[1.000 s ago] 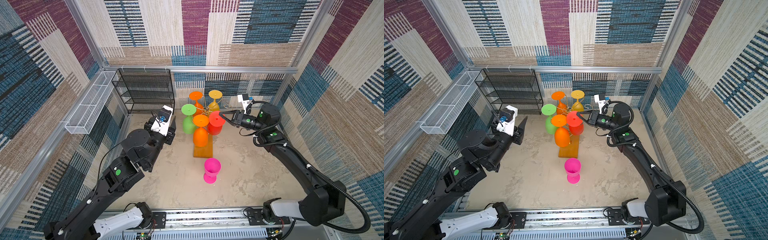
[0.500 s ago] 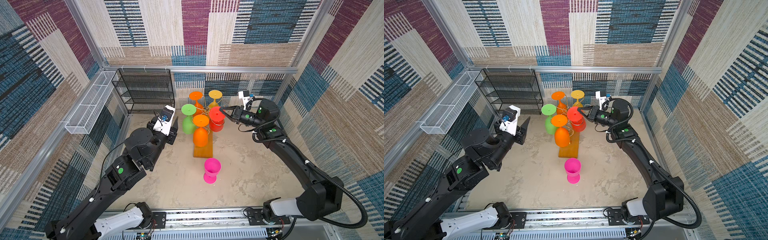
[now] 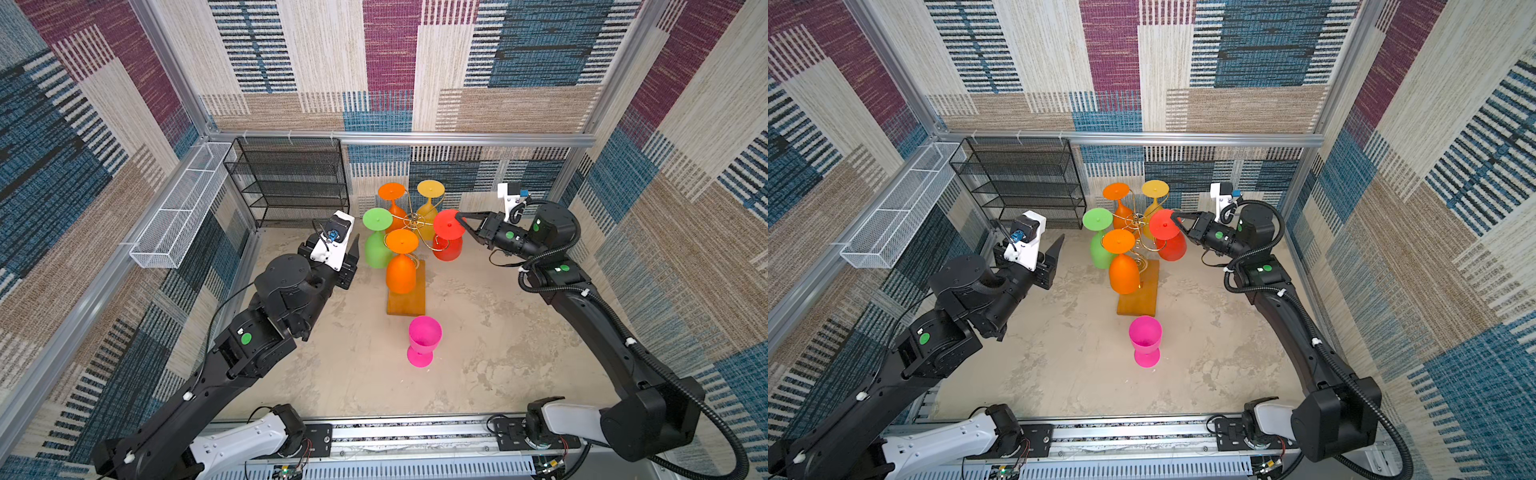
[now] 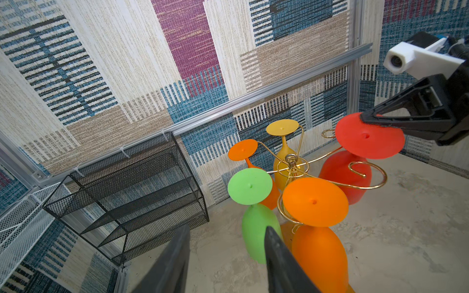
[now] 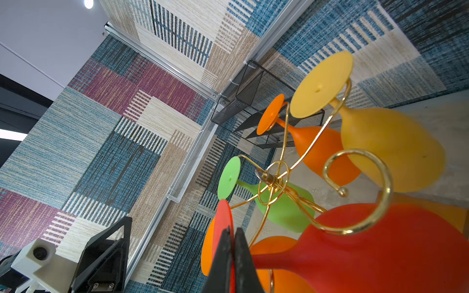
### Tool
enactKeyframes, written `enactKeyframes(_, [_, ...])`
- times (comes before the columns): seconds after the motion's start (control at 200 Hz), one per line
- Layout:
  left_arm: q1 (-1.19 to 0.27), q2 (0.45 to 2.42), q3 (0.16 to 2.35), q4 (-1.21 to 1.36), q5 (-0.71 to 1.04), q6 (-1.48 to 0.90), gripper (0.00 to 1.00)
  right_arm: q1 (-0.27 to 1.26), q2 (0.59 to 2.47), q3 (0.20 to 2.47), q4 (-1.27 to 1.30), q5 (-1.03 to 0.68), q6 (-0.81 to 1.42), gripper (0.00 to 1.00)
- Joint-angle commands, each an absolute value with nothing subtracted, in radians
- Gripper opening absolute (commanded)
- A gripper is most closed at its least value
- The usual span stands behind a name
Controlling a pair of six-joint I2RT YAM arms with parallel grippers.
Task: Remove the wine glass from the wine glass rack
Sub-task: 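Close the right gripper on the red glass rim on the rack, then lift the red glass off the rack with the right gripper while the left gripper approaches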
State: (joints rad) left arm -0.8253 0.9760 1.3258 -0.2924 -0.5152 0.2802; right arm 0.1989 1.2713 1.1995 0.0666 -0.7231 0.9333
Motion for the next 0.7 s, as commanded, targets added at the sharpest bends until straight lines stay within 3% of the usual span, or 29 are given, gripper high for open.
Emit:
enactKeyframes(0.0, [-0.822,0.982,1.330,-0.277,-0.499,0.253,0.52,0.175,1.229,1.176,0.067,-0.720,0.925,0.00])
enactKeyframes(0.205, [-0.812,0.999,1.338,-0.270,-0.494,0.236,0.57,0.102,1.117,1.097,0.011,-0.721,0.913,0.00])
enactKeyframes(0.29, [-0.806,1.020,1.354,-0.284,-0.468,0.230,0.65,0.067,1.062,1.076,-0.027,-0.718,0.901,0.00])
enactKeyframes(0.371, [-0.800,1.045,1.373,-0.296,-0.444,0.214,0.72,0.041,1.006,1.081,-0.083,-0.678,0.876,0.00])
enactKeyframes(0.466, [-0.789,1.072,1.386,-0.290,-0.416,0.191,0.73,0.026,0.960,1.134,-0.163,-0.599,0.825,0.00])
enactKeyframes(0.696, [-0.680,1.109,1.384,-0.253,-0.141,0.029,0.73,0.026,0.875,1.209,-0.063,-0.502,0.777,0.00])
